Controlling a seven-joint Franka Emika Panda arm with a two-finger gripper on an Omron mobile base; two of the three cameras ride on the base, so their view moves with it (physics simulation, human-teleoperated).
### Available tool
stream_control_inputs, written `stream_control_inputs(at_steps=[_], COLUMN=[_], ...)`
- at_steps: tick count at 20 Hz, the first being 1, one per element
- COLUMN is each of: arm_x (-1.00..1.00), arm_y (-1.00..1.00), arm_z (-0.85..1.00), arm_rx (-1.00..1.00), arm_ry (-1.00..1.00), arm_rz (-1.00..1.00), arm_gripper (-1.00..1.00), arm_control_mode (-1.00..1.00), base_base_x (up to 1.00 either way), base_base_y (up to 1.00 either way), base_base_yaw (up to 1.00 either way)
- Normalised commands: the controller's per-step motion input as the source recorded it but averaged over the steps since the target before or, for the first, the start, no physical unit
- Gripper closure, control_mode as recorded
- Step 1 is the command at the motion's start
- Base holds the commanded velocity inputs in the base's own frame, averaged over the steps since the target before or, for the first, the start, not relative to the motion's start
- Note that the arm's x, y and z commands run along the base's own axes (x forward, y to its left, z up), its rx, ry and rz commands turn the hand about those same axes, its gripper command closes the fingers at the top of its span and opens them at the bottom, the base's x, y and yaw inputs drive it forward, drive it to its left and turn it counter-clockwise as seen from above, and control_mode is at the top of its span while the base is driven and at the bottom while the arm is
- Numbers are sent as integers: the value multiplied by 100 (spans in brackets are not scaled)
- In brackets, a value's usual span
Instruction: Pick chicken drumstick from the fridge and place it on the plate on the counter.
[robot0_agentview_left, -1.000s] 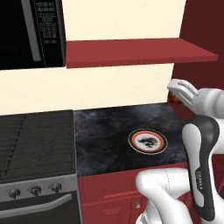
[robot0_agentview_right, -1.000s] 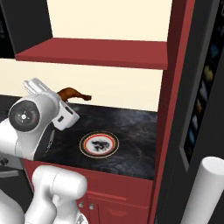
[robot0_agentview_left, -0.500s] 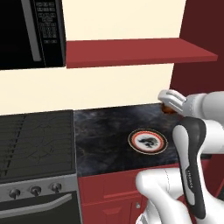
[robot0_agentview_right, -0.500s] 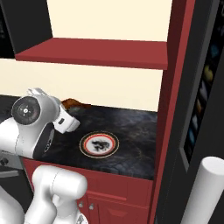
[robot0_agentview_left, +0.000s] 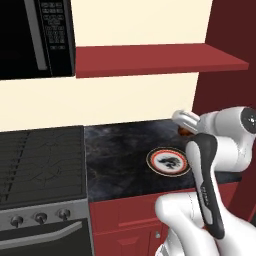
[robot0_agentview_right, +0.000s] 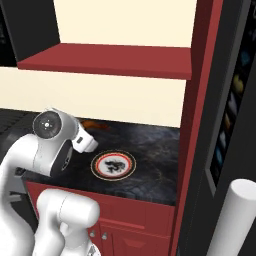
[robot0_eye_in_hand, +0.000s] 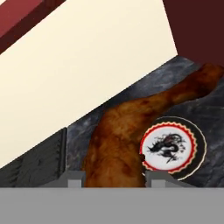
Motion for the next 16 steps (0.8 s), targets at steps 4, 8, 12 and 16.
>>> stream_control_inputs(at_steps=[4, 8, 12, 16], arm_x=[61, 42, 19, 24], arm_y=[0, 0, -6, -17], arm_z=[-60, -52, -49, -57], arm_rx=[0, 0, -1, -1], arm_ry=[1, 7, 20, 13], arm_rz=[0, 0, 0, 0], arm_gripper=[100, 100, 100, 100], arm_control_mode=[-100, -100, -100, -100], base_base_x=[0, 0, 0, 0], base_base_y=[0, 0, 0, 0], base_base_yaw=[0, 0, 0, 0])
